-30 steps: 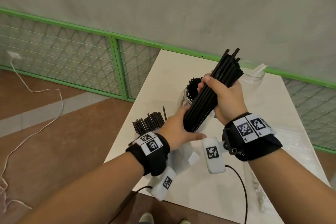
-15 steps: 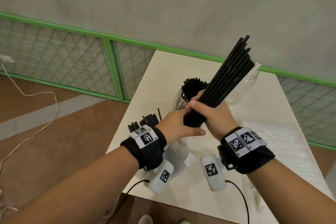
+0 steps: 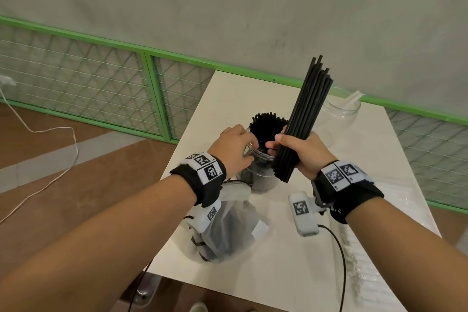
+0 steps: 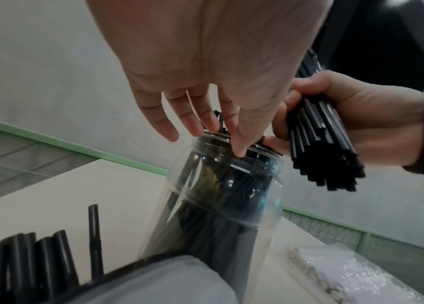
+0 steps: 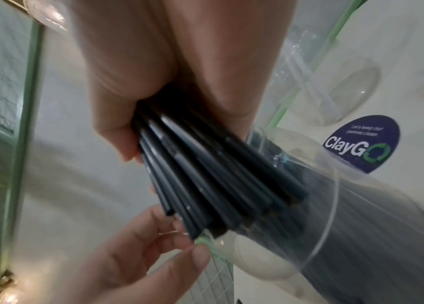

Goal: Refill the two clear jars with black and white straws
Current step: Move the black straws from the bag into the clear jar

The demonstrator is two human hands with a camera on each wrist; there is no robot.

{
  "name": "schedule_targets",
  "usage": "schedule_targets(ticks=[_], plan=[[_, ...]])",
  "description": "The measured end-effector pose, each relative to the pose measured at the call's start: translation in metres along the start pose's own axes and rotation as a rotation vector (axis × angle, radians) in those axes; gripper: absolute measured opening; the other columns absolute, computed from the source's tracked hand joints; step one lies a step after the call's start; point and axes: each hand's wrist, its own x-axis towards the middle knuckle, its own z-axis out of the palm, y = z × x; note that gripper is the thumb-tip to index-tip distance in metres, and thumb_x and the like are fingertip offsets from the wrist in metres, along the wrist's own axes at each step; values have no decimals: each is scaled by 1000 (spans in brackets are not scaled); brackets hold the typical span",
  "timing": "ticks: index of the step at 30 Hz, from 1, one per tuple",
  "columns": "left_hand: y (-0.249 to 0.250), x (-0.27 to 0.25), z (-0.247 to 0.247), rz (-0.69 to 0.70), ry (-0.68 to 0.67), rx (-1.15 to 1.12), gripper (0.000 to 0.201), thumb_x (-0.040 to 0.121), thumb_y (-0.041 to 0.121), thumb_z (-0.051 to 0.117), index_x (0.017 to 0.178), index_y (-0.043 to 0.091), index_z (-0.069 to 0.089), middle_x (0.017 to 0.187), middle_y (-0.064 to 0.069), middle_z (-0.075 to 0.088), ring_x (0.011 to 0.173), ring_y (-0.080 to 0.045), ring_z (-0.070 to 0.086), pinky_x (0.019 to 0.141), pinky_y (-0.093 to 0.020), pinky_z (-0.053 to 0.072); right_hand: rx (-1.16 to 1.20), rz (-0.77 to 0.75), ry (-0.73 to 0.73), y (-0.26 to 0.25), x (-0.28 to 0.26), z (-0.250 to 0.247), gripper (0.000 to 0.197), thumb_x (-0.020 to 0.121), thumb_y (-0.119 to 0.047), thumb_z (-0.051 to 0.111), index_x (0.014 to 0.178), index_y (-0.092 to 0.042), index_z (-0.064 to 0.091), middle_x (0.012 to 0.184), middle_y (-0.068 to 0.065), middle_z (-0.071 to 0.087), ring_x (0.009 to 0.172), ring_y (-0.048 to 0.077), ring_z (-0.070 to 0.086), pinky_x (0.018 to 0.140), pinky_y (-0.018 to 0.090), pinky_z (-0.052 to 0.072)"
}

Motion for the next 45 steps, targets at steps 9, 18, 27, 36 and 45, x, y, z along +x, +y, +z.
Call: schedule_targets(ticks=[9, 18, 27, 36, 45], plan=[[1, 8, 0, 41, 23, -7, 16, 78, 20, 68, 92, 20, 61, 103, 0, 54, 98, -22, 50, 90, -38, 41, 160, 78, 79, -17, 48, 5, 11, 89, 0, 61, 78, -2, 57, 70, 9, 60, 70, 18, 68, 73, 41, 60], [12, 24, 2, -141, 156, 67, 70, 62, 57, 77, 110, 21, 41, 109, 2, 45, 103, -21, 42, 87, -35, 40, 313, 72, 142, -14, 54, 7, 9, 90, -4, 61, 82, -4, 56, 74, 9, 60, 71, 15, 65, 76, 36, 59], [1, 46, 1, -208, -51, -293, 82, 79, 30, 74, 143, 23, 24, 140, -5, 45, 124, -23, 47, 102, -33, 38, 271, -53, 141, -12, 61, 0, 12, 89, -3, 61, 79, -6, 56, 67, 5, 62, 67, 15, 65, 76, 33, 58], [-3, 48, 6, -236, -25, -336, 75, 80, 26, 73, 140, 24, 28, 138, -1, 46, 118, -20, 52, 98, -32, 42, -349, -320, 163, 9, 57, 1, 26, 79, -12, 75, 95, 4, 63, 86, 10, 70, 81, 15, 68, 71, 20, 54], [1, 42, 6, -282, -5, -385, 74, 83, 25, 69, 143, 25, 26, 137, -1, 48, 120, -21, 50, 101, -33, 40, -353, -337, 223, 15, 42, -5, 45, 71, -15, 83, 110, -12, 60, 100, -2, 72, 95, 7, 68, 81, 24, 54]])
